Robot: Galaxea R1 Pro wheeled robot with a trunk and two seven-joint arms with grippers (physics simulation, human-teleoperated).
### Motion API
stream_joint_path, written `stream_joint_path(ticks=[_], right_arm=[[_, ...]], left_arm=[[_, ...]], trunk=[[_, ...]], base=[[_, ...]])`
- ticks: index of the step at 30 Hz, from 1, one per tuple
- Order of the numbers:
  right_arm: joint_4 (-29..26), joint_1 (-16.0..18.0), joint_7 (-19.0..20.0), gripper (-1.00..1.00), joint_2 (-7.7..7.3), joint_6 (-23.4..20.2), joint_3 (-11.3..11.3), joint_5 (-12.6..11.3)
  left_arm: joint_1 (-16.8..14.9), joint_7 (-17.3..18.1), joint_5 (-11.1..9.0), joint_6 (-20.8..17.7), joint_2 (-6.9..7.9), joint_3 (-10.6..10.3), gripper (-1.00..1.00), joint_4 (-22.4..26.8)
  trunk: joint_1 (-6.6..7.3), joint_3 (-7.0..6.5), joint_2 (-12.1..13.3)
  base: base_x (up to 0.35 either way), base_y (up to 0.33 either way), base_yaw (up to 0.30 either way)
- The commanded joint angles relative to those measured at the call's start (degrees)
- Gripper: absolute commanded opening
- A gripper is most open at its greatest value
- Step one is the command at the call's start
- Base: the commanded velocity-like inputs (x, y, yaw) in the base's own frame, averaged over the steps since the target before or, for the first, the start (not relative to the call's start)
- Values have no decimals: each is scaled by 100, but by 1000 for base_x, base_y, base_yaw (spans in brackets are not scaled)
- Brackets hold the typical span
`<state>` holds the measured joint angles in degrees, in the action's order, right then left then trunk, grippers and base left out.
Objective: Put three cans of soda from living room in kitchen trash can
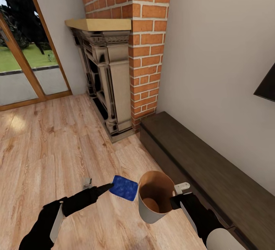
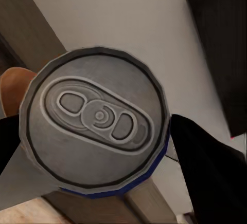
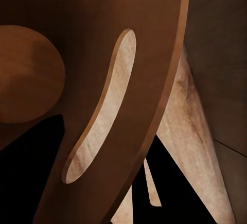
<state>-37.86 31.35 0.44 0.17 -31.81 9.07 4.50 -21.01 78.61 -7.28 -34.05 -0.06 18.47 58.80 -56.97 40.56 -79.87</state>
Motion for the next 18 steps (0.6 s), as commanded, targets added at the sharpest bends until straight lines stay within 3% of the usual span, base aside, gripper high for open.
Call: stream_joint_path(ticks=[1, 5, 14, 18], right_arm=[[-3, 2, 53, -100, 1, 8, -1, -28], [-3, 2, 53, -100, 1, 8, -1, -28], [-2, 2, 53, -100, 1, 8, -1, -28], [-2, 2, 53, -100, 1, 8, -1, -28]], left_arm=[[0, 6, -144, 4, -1, -12, -100, -1], [0, 10, -337, 4, -3, -28, -100, -6], [0, 8, -409, -8, -63, -36, -100, -9], [0, 13, -416, -364, -148, -36, -100, -6]], trunk=[[0, 0, 0], [0, 0, 0], [0, 0, 0], [0, 0, 0]], base=[[0, 0, 0], [0, 0, 0], [0, 0, 0], [0, 0, 0]])
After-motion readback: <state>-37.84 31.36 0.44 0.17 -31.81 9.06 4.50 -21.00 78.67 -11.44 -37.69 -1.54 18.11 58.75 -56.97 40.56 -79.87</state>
